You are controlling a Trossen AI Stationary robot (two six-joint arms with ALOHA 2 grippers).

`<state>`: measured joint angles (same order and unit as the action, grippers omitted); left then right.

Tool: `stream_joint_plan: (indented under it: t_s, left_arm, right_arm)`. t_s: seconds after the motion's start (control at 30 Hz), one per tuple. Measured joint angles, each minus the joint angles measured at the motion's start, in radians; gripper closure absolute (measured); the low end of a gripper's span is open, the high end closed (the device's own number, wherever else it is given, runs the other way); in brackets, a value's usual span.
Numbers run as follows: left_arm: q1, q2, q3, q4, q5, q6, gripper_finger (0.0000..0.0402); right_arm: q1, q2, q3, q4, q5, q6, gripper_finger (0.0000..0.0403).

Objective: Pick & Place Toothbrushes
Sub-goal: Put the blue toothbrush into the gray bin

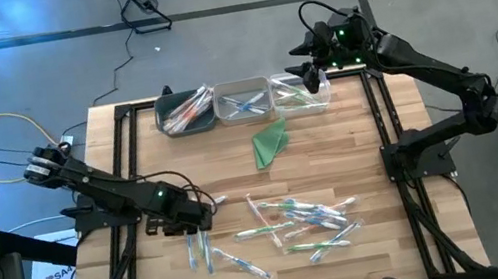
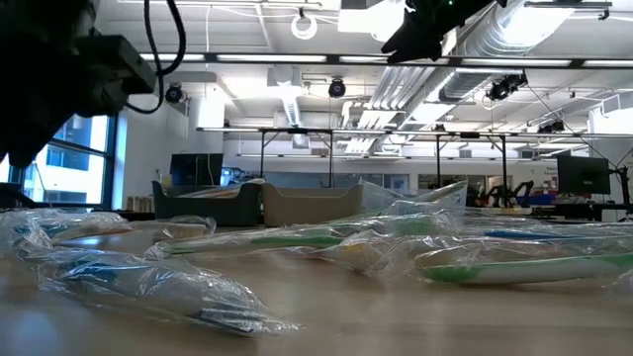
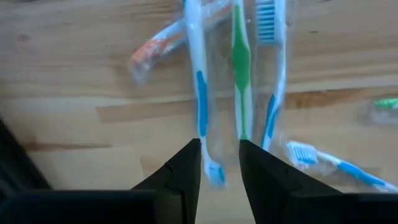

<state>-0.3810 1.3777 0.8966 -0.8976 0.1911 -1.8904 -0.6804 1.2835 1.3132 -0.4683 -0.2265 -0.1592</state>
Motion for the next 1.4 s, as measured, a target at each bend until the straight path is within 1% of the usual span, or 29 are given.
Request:
stream_joint_plan:
  t_s: [0.17,0.33,0.7,1.0,1.17,1.27,1.4]
  left_arm:
    - [-0.001,0.0,-0.072,0.092,0.001,-0.026,0.0295]
    - [-0.001,0.0,-0.121,0.141,0.003,-0.026,0.0295]
    - [-0.001,0.0,-0.168,0.159,0.001,-0.028,0.0295]
    - [-0.001,0.0,-0.268,0.356,-0.002,-0.029,0.0295]
    - [-0.001,-0.002,-0.278,0.361,0.001,-0.03,0.0297]
    - [-0.001,-0.002,-0.278,0.36,0.004,-0.026,0.0313]
    - [-0.001,-0.002,-0.28,0.353,0.01,-0.026,0.0362]
  right_arm:
    - [0.0,0.0,0.0,0.0,0.0,0.0,0.0156]
    - [0.0,0.0,0.0,0.001,0.0,0.0,0.0156]
    - [0.0,0.0,0.0,0.001,0.0,0.0,0.0156]
    - [0.0,0.0,0.0,0.001,0.0,0.0,0.0156]
    - [0.0,0.0,0.0,0.001,0.0,0.0,0.0156]
    - [0.0,0.0,0.0,0.001,0.0,0.0,0.0156]
    - [0.0,0.0,0.0,0.001,0.026,0.0,0.0156]
